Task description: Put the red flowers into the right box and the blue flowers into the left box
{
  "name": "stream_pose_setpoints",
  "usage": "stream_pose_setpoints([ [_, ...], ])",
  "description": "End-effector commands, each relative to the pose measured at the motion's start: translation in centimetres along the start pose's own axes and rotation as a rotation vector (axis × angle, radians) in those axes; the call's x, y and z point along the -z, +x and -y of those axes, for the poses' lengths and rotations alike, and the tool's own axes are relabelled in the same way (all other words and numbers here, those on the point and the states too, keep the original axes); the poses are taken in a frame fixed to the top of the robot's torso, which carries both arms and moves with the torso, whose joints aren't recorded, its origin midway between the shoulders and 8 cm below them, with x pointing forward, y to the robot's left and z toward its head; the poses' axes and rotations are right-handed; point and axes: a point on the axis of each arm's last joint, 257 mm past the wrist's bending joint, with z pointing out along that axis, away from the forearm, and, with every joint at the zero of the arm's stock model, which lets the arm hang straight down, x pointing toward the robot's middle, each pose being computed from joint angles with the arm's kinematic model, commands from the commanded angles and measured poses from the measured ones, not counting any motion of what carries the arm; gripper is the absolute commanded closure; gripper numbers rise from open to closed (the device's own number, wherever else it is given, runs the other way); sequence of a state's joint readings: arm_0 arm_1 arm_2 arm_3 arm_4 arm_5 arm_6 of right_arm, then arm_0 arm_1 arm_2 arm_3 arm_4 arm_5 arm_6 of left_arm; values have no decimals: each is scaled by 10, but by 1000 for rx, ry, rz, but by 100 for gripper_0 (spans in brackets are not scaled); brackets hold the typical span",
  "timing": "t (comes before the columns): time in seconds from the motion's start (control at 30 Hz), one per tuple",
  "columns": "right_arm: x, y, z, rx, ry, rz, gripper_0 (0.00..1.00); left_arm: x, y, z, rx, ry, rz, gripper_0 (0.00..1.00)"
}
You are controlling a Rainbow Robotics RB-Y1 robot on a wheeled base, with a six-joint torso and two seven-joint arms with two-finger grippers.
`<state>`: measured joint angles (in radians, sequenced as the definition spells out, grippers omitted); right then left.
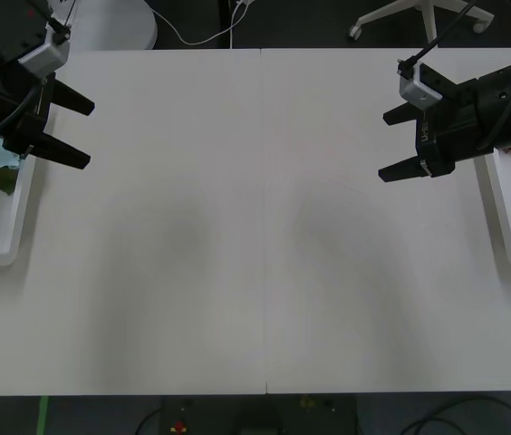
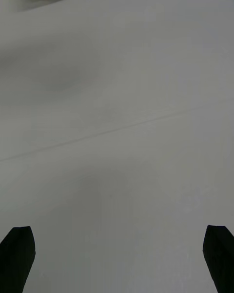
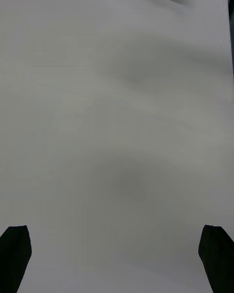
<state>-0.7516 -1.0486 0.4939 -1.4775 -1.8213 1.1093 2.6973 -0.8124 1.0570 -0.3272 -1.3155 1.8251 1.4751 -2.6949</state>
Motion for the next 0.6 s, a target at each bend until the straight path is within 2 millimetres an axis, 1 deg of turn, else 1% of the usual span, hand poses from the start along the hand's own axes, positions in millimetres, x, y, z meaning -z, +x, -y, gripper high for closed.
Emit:
stream_pose_setpoints([
  [0.03,0,-27,6,51,7,30,0,4,-5,6,-34,17,-8,0],
  [0.17,0,-27,6,51,7,30,0,-3,0,10,-11,37,-7,0],
  [0.3,0,-27,6,51,7,30,0,-8,3,9,-5,36,-9,0],
  [0.6,0,-27,6,51,7,30,0,-8,3,9,-3,34,-9,0],
])
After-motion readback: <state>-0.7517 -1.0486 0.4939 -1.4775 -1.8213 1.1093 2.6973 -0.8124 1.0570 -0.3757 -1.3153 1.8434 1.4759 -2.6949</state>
